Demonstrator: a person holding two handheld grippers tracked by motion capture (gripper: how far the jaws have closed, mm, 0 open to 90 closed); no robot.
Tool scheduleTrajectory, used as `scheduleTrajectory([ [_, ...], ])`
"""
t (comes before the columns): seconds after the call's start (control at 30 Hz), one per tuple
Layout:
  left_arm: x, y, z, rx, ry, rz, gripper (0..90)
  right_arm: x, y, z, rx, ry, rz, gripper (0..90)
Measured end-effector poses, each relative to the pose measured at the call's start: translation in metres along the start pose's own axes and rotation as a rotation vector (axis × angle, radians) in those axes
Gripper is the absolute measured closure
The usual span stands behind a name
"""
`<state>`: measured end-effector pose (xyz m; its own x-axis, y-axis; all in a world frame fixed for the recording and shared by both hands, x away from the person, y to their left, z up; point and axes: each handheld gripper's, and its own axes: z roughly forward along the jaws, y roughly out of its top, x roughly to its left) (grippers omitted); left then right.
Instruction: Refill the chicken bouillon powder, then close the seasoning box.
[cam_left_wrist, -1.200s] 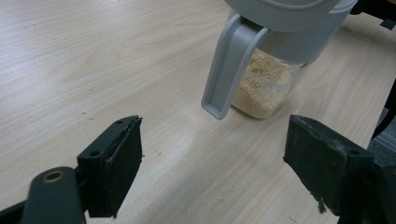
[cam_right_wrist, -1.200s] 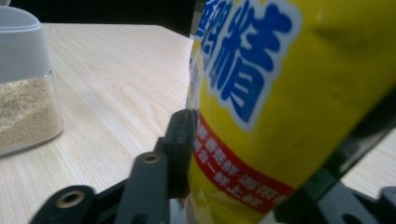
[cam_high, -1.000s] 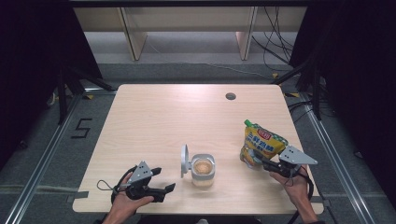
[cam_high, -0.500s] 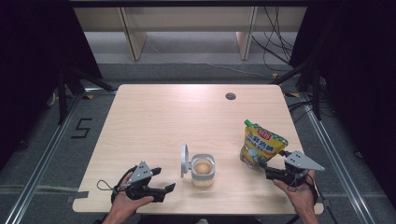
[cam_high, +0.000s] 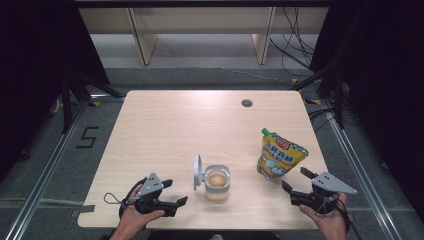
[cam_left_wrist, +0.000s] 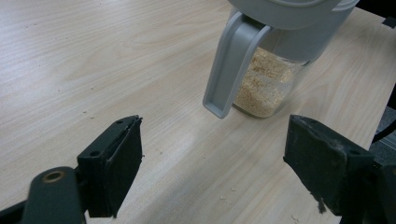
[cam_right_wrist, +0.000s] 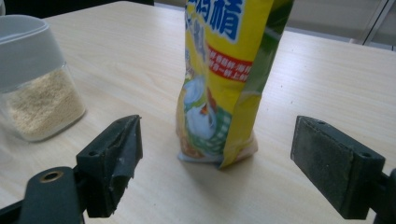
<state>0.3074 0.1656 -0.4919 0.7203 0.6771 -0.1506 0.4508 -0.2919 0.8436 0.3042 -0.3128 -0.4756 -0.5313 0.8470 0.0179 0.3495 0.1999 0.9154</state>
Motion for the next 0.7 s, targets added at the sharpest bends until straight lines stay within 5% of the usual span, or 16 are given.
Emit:
scheduleTrajectory([
  [0.03,0.000,0.000,0.000,-0.001,0.000,-0.001,18.7,0.004,-0.001,-0.002,0.015,-0.006,0.024,17.8],
  [0.1,0.000,0.000,0.000,0.000,0.001,-0.001,18.7,0.004,-0.002,-0.002,0.025,-0.001,-0.021,17.8],
  [0.13,0.000,0.000,0.000,0.000,0.001,-0.001,18.7,0.008,-0.002,-0.005,0.047,0.002,0.021,17.8],
  [0.4,0.000,0.000,0.000,0.001,-0.006,-0.002,18.7,0.014,-0.005,-0.008,0.075,0.021,-0.038,17.7],
  [0.43,0.000,0.000,0.000,-0.002,-0.001,-0.005,18.7,0.017,-0.005,-0.009,0.084,0.023,-0.011,17.8],
  [0.7,0.001,0.001,-0.001,-0.004,-0.004,-0.002,18.7,0.018,-0.007,-0.012,0.080,0.027,-0.028,17.7],
])
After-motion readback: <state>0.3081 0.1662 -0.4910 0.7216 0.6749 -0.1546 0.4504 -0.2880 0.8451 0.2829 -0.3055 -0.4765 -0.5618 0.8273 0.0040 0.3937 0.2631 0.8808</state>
